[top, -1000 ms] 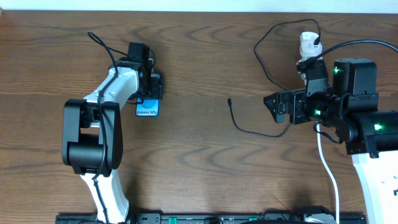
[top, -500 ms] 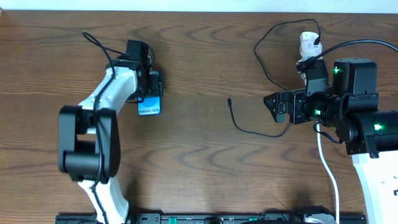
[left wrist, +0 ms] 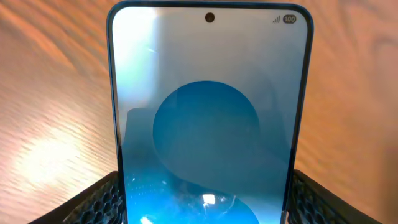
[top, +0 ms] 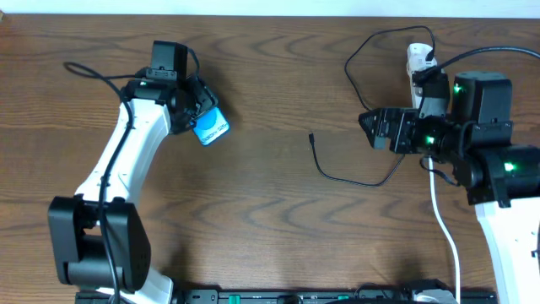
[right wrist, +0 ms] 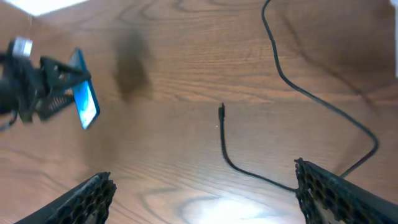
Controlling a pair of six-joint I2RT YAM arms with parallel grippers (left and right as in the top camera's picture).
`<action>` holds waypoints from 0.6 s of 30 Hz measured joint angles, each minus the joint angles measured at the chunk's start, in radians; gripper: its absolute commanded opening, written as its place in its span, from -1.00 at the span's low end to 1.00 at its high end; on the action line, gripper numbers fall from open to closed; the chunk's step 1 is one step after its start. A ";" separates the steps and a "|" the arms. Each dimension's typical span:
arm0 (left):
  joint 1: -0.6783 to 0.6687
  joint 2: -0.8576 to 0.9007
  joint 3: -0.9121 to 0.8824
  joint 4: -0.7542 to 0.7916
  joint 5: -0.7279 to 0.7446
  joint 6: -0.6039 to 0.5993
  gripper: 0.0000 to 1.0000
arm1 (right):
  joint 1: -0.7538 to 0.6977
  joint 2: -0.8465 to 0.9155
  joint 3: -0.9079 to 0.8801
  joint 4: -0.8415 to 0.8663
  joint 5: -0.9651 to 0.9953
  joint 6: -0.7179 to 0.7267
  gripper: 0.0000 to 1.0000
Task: Plug charger to phone and switch on socket
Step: 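Lift the phone upright and bring the right gripper to it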
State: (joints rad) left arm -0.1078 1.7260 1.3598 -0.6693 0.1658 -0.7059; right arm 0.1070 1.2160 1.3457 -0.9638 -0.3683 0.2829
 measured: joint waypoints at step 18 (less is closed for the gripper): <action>0.000 -0.035 0.000 -0.005 0.380 -0.716 -0.85 | 0.221 0.225 0.000 0.254 -0.080 0.158 0.62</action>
State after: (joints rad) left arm -0.1078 1.6905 1.3598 -0.6739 0.5453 -1.4223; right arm 0.3283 1.4406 1.3457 -0.7094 -0.4480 0.4408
